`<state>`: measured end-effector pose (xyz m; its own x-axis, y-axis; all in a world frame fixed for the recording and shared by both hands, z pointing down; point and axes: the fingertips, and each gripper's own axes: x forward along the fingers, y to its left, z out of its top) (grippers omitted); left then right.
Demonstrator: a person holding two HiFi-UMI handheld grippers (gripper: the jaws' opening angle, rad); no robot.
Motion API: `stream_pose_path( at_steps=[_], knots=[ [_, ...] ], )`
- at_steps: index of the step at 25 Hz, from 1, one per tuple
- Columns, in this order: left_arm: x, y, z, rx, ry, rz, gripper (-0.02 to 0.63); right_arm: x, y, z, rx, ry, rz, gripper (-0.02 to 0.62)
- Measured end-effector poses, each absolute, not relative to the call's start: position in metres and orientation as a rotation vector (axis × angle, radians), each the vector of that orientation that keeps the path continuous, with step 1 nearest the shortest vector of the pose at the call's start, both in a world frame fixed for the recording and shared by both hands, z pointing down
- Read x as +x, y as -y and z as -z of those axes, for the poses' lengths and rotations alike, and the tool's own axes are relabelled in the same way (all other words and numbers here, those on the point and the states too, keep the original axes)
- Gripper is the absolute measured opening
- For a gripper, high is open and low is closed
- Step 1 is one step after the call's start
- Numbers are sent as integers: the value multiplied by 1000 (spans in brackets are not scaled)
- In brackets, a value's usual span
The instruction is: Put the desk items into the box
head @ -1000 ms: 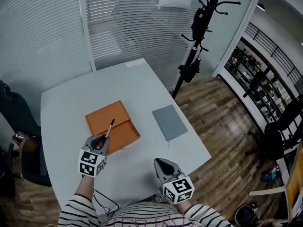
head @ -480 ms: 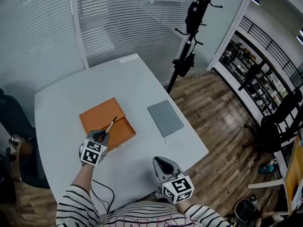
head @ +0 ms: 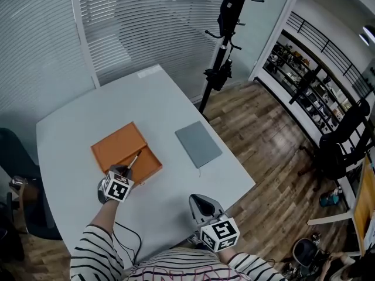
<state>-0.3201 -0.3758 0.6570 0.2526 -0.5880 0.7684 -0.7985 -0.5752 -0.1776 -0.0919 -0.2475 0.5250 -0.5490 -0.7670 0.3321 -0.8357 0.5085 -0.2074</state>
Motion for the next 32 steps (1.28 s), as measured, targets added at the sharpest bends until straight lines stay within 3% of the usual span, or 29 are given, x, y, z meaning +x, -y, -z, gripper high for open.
stream_pose_path(
  at_steps=[10,32],
  knots=[
    [-327,376,-696,2118,1234,-1473,74,-81,249,-531,1408,2532,-534,26],
    [-330,378,-726,1954,1179,-1644,74,-69,251,-535,1429,2512,-546,26]
  ],
)
